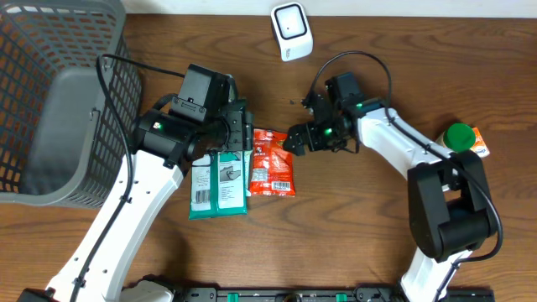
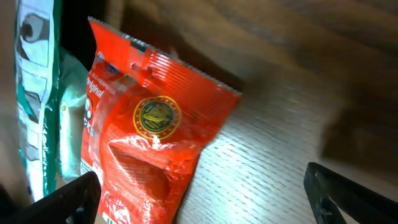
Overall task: Scan the item barcode
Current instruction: 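Move the right gripper left over the red Hacks packet, then lower the left gripper onto the red packet beside the gloves bag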
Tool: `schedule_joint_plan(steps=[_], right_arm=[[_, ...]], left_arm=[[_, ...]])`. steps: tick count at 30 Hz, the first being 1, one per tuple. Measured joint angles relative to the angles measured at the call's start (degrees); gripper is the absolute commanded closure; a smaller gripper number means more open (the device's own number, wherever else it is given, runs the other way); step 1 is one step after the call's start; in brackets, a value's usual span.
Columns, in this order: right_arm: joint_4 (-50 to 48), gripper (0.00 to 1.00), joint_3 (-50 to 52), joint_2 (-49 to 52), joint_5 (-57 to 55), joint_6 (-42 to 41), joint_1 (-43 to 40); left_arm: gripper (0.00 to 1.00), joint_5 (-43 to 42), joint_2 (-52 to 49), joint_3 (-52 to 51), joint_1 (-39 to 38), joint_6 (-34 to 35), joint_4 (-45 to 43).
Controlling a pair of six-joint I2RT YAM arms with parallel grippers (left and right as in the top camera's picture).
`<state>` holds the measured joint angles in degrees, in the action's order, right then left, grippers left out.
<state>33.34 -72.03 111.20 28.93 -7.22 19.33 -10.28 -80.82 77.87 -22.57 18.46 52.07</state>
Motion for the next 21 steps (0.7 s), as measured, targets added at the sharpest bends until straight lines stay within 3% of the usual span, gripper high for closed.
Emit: schedule_joint_plan(steps=[1, 2, 7, 9, 11, 12, 21], right_arm=[[0.11, 0.01, 0.0, 0.0, 0.57, 0.0, -0.68], [0.28, 0.01, 0.0, 0.0, 1.09, 0.0, -1.31], [1.4, 0.01, 0.0, 0.0, 2.23, 0.0, -4.13], [1.6, 0.01, 0.0, 0.0, 2.45, 0.0, -4.92], [1.7, 0.01, 0.0, 0.0, 2.75, 0.0, -5.35], [1.92, 0.01, 0.0, 0.0, 2.84, 0.0, -5.4], [3.06, 0.23, 0.0, 0.0, 4.15, -0.17, -5.4]], left_arm=[[0.8, -0.55, -0.04, -0.2, 0.0, 0.09, -0.02], [0.85, -1.38, -0.09, -0.52, -0.04, 0.07, 0.0], [0.83, -4.22, -1.97, -2.14, -0.94, -0.22, 0.11], [0.78, -4.79, -2.95, -2.47, -1.29, -0.31, 0.26], [0.93, -4.87, -3.43, -2.78, -1.44, -0.31, -0.68], [0.93, -4.85, -3.5, -2.89, -1.44, -0.42, -1.51], [0.93, -4.9, -9.16, -3.65, -4.9, 2.34, -4.74]])
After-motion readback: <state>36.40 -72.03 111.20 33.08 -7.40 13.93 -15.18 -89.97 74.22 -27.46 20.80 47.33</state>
